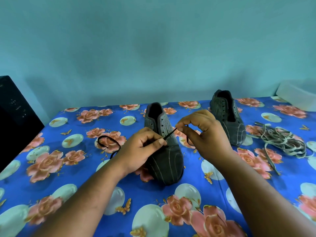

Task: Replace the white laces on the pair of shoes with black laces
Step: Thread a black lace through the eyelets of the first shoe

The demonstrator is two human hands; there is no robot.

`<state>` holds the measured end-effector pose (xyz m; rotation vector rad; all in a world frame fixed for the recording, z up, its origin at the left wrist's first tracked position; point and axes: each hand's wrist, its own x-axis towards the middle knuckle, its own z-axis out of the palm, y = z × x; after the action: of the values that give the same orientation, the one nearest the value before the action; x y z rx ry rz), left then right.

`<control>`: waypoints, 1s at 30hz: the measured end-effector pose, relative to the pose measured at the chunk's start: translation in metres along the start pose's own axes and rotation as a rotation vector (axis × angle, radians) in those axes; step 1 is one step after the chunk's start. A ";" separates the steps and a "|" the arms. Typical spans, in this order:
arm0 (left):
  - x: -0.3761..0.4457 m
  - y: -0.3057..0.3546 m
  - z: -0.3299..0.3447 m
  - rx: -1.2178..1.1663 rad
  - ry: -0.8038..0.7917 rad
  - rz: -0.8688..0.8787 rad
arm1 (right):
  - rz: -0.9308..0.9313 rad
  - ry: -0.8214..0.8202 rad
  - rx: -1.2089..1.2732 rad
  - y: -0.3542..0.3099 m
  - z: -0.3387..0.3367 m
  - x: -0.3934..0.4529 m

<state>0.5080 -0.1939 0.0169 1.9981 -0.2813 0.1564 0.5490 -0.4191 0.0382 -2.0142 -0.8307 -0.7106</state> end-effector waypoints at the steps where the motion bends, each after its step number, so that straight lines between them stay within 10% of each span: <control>1: 0.000 -0.002 0.001 -0.003 0.027 0.020 | 0.017 -0.009 -0.014 0.001 0.001 0.000; 16: 0.001 -0.004 0.005 0.347 0.214 0.391 | 0.072 -0.340 -0.206 -0.005 0.021 -0.006; 30: 0.002 -0.003 0.001 0.131 0.257 0.216 | 0.138 -0.305 -0.225 0.015 -0.008 -0.003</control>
<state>0.5108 -0.1936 0.0145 2.0462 -0.3275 0.5777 0.5569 -0.4338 0.0328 -2.3978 -0.8016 -0.4393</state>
